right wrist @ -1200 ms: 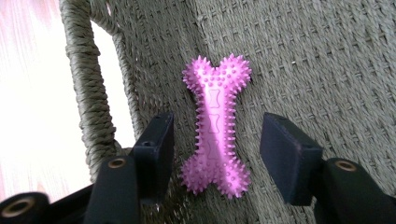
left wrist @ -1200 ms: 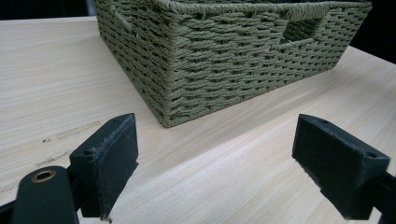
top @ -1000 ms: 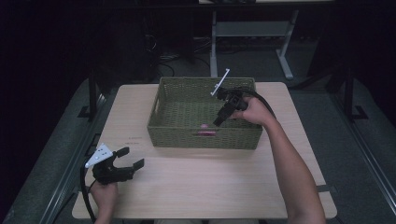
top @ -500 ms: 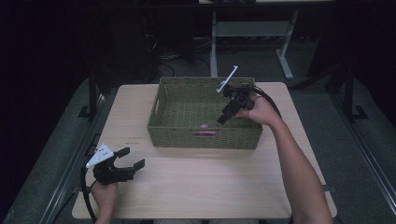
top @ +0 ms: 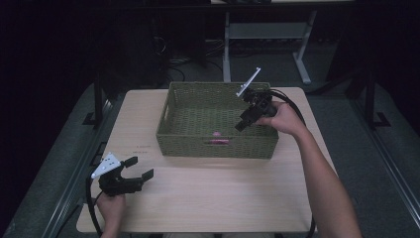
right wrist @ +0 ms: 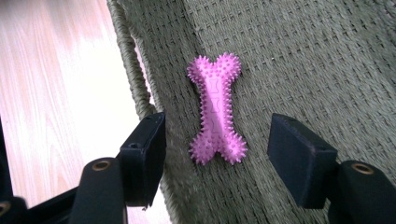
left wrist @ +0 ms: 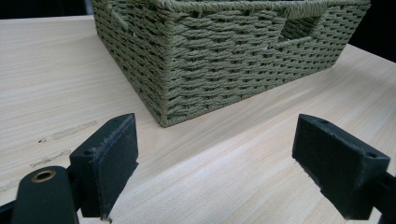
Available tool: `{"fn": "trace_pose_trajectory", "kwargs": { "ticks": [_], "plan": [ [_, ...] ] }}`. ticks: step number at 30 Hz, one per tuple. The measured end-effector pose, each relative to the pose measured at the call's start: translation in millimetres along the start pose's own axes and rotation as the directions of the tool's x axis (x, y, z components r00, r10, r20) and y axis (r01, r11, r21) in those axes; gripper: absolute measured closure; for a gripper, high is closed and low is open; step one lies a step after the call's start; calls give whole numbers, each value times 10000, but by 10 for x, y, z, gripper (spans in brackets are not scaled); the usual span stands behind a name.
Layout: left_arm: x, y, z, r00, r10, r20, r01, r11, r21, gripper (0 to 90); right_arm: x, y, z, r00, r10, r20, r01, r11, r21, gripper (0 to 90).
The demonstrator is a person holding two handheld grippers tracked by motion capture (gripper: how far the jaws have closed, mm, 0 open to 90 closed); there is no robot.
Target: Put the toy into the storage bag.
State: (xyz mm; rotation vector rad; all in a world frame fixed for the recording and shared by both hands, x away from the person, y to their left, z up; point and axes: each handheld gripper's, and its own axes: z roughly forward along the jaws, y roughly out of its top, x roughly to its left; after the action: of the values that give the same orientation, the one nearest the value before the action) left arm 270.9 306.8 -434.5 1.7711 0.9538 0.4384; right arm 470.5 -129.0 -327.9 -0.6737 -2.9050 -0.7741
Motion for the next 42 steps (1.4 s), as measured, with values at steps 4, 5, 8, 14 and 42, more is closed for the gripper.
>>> {"fn": "trace_pose_trajectory", "kwargs": {
  "ticks": [4, 5, 8, 14, 42],
  "plan": [
    [-3, 0, 4, 10000, 1, -3, -1, 10000, 3, 139, 46, -15, -66, 10000, -39, 54, 40, 9999, -119, 360],
    [-4, 1, 4, 10000, 4, -4, -4, 10000, 8, 139, 54, -18, -80, 10000, -51, 67, 52, 9999, -111, 359],
    [-5, 0, 4, 10000, 8, -3, -8, 10000, 14, 139, 84, -24, -111, 9999, -101, 107, 103, 9999, -129, 356],
    [-6, 1, 3, 10000, 15, 1, -15, 10000, 11, 139, 142, -62, -183, 9998, -117, 155, 121, 9996, -251, 354],
    [-13, 1, 9, 10000, 60, -24, -59, 10000, 69, 139, 293, -378, -308, 9998, -39, 216, 51, 9984, -555, 337]
  ]
}}
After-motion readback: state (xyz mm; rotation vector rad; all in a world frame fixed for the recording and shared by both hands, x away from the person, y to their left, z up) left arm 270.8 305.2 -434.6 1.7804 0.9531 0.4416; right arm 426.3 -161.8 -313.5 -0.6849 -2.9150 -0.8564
